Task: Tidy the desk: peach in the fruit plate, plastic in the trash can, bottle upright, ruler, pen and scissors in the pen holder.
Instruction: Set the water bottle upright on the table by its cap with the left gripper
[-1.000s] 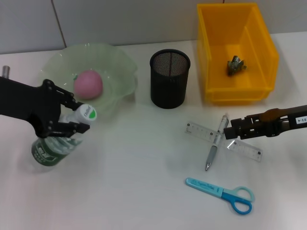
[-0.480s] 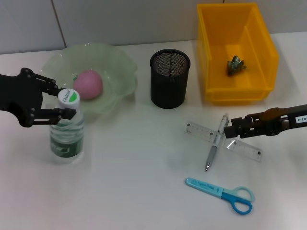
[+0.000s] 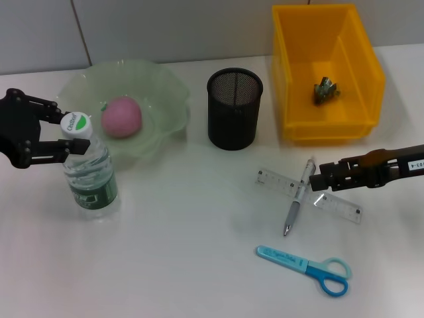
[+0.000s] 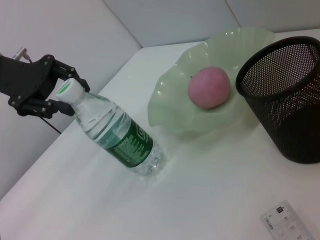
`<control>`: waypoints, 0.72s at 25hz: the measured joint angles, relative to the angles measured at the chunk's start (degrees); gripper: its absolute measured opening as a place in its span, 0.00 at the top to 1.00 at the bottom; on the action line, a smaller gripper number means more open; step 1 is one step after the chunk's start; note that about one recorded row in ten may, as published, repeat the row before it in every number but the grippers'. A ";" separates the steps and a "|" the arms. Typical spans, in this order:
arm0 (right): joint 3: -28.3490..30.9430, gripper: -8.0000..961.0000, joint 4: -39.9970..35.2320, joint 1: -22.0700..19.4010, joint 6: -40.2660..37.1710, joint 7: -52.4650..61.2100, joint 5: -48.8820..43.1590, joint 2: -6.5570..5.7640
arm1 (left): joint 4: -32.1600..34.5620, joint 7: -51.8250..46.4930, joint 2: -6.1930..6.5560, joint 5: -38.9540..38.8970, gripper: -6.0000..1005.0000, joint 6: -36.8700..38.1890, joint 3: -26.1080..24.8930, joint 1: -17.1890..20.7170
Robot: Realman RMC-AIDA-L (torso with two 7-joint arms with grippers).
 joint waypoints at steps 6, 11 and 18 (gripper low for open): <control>0.00 0.25 0.54 -0.01 0.59 0.00 -0.36 -0.02 | -0.01 -0.84 0.07 -0.17 0.53 0.13 -1.75 0.56; 0.00 0.25 1.30 -0.01 1.69 -0.01 -0.90 -0.09 | -0.07 -1.82 0.18 -0.22 0.52 -0.28 -3.76 1.20; 0.00 0.25 1.36 -0.01 2.16 -2.19 -0.94 0.09 | -0.10 -3.63 0.39 -0.30 0.51 -1.82 -5.72 2.18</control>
